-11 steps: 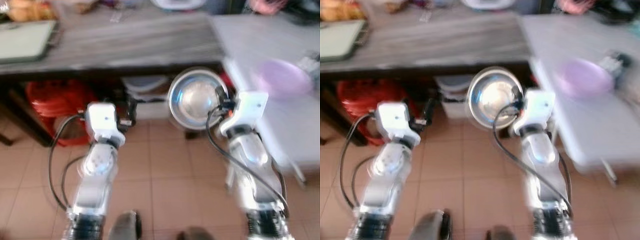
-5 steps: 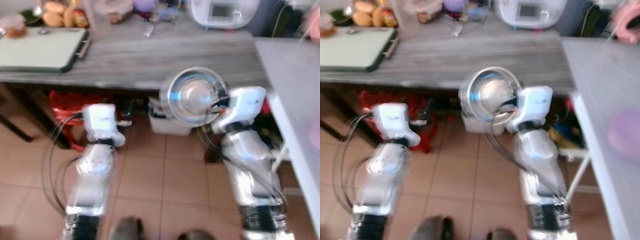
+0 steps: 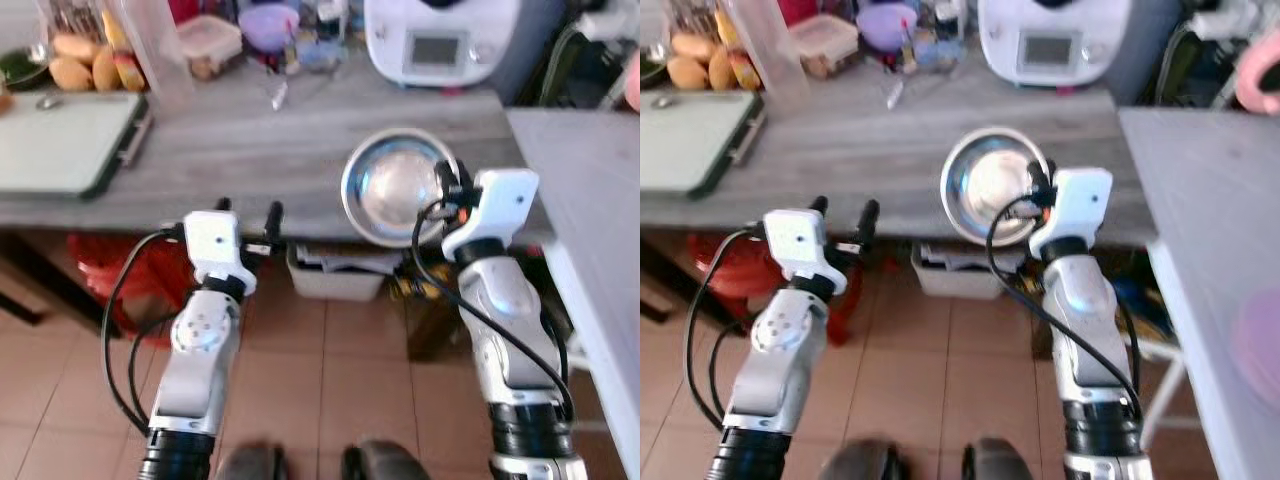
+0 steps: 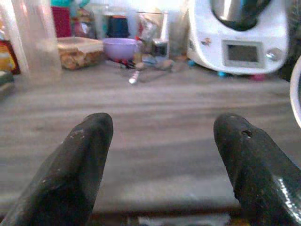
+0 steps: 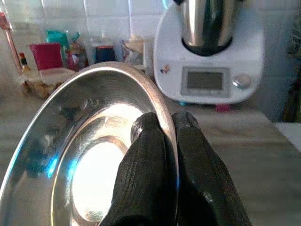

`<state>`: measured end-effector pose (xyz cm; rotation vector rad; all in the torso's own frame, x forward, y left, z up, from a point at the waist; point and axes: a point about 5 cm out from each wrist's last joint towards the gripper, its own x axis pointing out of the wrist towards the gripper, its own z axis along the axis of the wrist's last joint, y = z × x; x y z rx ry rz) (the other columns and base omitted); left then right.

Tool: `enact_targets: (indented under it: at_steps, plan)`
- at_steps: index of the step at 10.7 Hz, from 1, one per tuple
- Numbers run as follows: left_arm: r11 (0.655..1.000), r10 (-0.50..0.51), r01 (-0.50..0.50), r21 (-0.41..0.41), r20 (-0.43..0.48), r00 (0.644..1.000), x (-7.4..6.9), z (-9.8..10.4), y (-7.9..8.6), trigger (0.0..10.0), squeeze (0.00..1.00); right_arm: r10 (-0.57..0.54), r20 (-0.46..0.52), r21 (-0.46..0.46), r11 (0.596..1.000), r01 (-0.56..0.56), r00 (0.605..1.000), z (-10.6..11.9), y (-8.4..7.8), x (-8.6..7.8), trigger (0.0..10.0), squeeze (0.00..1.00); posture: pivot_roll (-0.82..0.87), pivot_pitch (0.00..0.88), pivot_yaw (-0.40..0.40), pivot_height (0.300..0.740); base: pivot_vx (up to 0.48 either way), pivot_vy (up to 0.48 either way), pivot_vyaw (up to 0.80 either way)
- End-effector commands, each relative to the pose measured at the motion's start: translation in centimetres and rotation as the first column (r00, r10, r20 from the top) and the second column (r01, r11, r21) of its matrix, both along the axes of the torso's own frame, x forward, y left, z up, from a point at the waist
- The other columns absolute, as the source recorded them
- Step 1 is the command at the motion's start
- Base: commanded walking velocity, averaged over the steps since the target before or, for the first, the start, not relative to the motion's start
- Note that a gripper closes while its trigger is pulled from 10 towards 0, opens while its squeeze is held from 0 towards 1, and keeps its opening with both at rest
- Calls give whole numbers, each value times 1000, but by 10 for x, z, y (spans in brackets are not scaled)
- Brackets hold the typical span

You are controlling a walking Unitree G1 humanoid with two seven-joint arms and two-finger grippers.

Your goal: Setting the table

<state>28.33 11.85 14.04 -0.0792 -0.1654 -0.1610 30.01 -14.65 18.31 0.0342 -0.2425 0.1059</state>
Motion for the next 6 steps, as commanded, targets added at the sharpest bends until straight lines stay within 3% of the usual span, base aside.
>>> enact_targets:
  at_steps: [1, 2, 4, 6]
  plan:
    - [1000, 30, -30, 5, -4, 1000, -2, 0, 10, 10000, 0, 6, -3, 23, 1000, -6, 1000, 0, 4, 1, 10000, 0, -39, 153, 24, 740, 480, 0, 0]
    - [998, 55, -55, -2, -14, 998, -3, -2, 14, 10000, 0, -6, -19, 48, 999, 7, 1000, -1, 2, 4, 10000, 0, -35, 160, 24, 740, 0, 0, 0]
    - [997, 70, -70, 18, -28, 997, -10, -6, 19, 10000, 0, -14, -129, 199, 979, 40, 992, -10, 1, 18, 10000, 0, -26, 178, 25, 740, 0, 0, 0]
    - [998, 65, -64, 18, -22, 998, -12, -4, 15, 10000, 0, 41, -193, 331, 943, 26, 980, -11, 20, 30, 10000, 0, -17, 187, 17, 740, 0, 0, 0]
